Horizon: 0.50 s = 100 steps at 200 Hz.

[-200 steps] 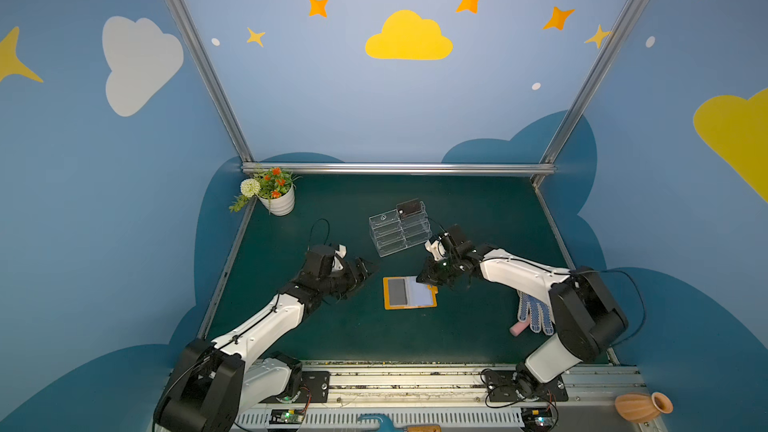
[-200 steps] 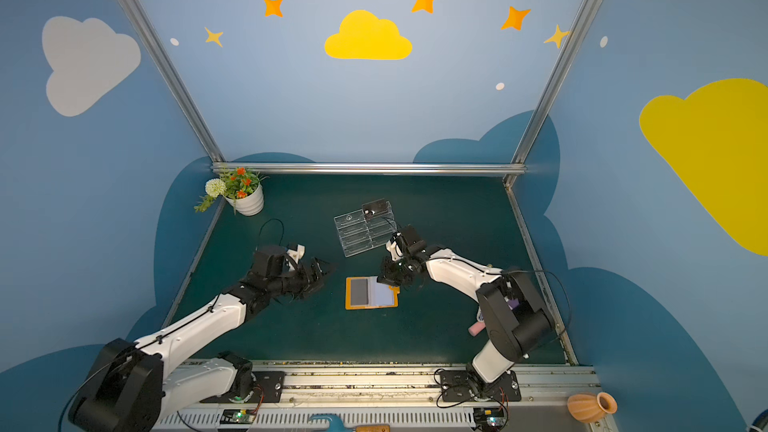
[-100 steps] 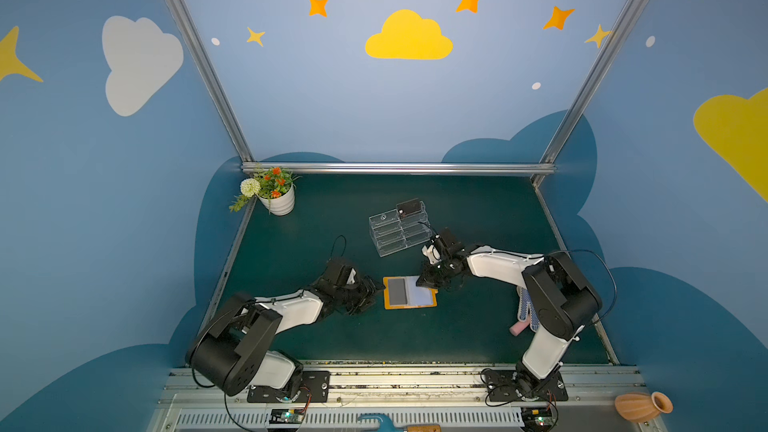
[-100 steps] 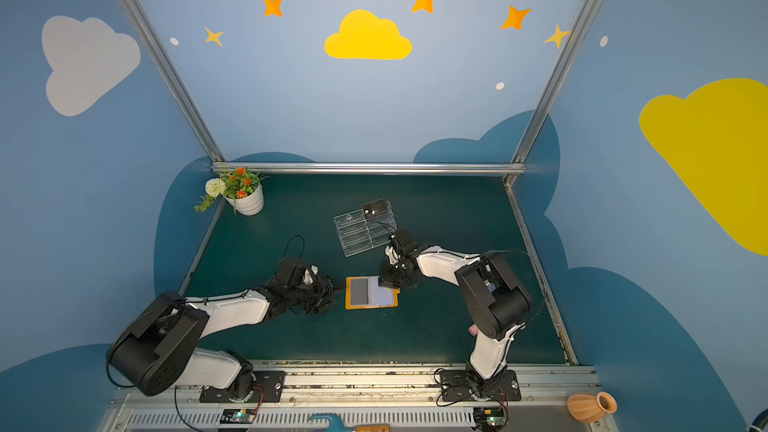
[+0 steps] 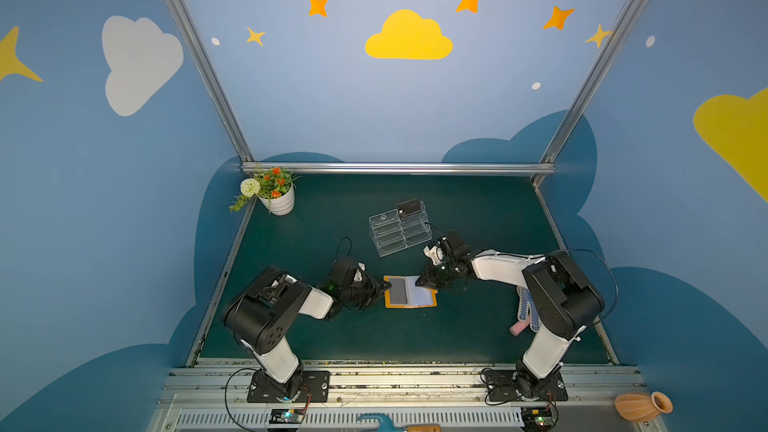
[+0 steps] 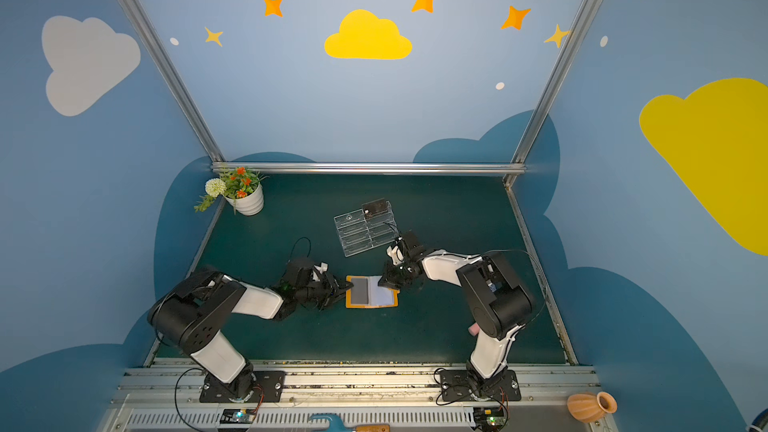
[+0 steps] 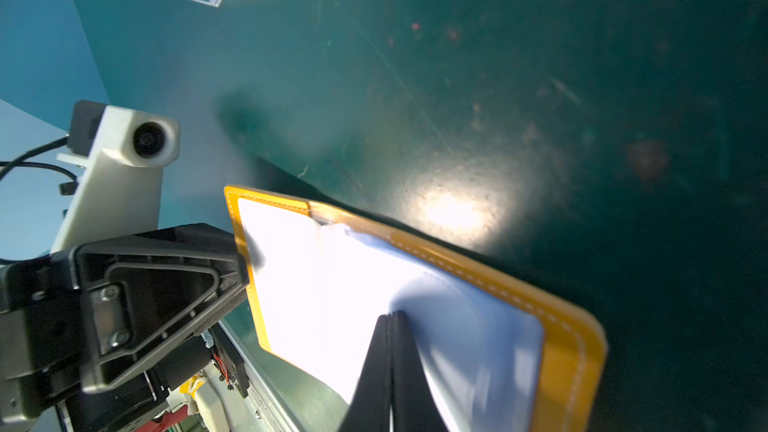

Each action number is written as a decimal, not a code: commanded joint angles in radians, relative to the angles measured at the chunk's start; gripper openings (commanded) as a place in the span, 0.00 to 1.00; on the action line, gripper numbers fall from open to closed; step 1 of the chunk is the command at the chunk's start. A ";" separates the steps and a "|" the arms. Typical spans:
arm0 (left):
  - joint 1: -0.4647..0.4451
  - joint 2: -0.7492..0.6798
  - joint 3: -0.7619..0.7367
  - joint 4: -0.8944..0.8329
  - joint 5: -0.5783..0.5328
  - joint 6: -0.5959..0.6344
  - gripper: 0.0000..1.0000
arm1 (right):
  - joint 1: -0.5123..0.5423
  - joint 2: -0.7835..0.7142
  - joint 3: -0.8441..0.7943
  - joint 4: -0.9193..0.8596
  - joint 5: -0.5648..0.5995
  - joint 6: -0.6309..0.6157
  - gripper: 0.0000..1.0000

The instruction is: Take the credit cards out of the card holder

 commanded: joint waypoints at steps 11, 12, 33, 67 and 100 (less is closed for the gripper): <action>-0.019 0.010 -0.034 -0.015 -0.076 -0.027 0.24 | -0.005 0.050 -0.068 -0.052 0.073 0.003 0.00; -0.020 0.009 -0.034 -0.014 -0.076 -0.028 0.24 | -0.005 0.050 -0.068 -0.051 0.072 0.003 0.00; -0.030 -0.010 -0.027 -0.004 -0.089 -0.042 0.25 | -0.007 0.054 -0.081 -0.038 0.062 0.008 0.00; -0.048 -0.068 -0.027 0.010 -0.127 -0.044 0.27 | -0.011 0.059 -0.099 -0.027 0.059 0.010 0.00; -0.057 -0.109 -0.028 0.022 -0.135 -0.039 0.25 | -0.013 0.059 -0.103 -0.023 0.054 0.009 0.00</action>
